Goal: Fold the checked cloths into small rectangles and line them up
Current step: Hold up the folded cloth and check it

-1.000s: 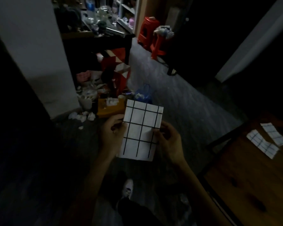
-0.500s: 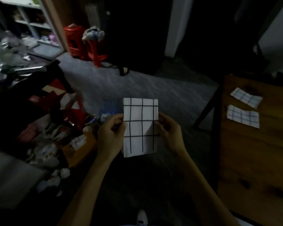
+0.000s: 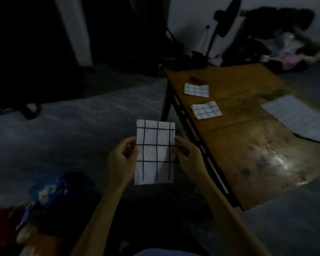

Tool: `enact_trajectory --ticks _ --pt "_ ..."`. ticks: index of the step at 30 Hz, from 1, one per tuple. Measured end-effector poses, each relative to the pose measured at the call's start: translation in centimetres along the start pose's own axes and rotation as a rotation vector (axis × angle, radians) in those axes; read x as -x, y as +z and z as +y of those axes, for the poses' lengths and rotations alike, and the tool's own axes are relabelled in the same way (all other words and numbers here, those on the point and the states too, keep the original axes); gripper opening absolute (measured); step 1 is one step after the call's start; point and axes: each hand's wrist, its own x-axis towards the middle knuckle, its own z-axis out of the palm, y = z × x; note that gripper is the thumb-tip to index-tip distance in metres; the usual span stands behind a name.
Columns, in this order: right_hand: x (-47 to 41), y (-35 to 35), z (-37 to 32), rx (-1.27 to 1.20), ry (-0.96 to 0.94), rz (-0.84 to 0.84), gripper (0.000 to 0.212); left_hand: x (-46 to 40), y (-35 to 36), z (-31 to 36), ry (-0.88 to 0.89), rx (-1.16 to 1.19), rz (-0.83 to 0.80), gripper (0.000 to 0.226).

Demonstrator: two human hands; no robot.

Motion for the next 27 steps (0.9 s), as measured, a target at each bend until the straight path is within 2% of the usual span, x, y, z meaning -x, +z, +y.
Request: enact_trajectory --ticks 8,17,22,27 --pt "0.2 -3.0 1.1 -0.08 0.117 0.271 0.036 -6.4 5.9 0.5 0.019 0.052 -0.378 0.028" --pt "-2.9 -9.8 8.3 -0.179 0.334 0.589 0.037 -11.9 21.6 0.4 0.034 -0.022 -0.783 0.027" --pt "-9.6 -13.8 13.6 -0.226 0.45 0.695 0.047 -16.8 30.2 -0.4 0.001 -0.131 -0.898 0.034" --pt "-16.2 -17.0 17.4 -0.172 0.543 0.669 0.044 -21.5 37.4 -1.3 -0.076 -0.173 -0.968 0.035"
